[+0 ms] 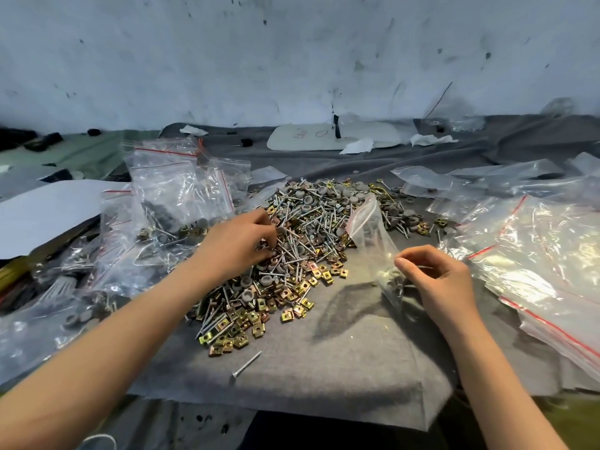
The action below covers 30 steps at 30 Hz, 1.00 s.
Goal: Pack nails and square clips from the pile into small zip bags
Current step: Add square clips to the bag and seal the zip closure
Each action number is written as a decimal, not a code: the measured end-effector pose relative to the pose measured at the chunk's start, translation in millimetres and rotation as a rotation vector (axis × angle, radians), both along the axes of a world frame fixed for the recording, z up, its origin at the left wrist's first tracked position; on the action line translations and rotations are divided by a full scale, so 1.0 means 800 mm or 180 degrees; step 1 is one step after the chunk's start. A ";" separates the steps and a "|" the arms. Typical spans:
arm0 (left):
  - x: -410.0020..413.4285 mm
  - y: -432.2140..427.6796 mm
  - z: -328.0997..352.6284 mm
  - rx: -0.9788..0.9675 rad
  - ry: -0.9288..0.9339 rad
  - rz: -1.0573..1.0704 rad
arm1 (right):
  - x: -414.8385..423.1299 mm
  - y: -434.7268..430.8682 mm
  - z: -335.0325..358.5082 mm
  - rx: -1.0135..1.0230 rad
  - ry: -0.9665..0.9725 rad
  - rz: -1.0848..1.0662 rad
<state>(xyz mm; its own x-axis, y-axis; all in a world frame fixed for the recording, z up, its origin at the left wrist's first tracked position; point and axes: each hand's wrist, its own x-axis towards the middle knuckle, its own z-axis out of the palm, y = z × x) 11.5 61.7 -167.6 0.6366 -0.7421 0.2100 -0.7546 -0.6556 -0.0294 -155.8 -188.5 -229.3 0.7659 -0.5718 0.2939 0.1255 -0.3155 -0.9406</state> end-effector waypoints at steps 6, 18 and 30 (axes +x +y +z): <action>-0.004 -0.014 0.009 -0.0334 0.0128 -0.0100 | 0.000 -0.001 -0.001 -0.0013 0.0041 0.0005; -0.043 -0.075 0.056 -0.2653 0.2021 -0.0228 | 0.000 -0.001 -0.002 -0.0077 0.0051 0.0073; -0.058 -0.106 0.045 -0.2152 0.1489 -0.0550 | 0.001 -0.002 -0.002 0.0042 -0.0006 0.0170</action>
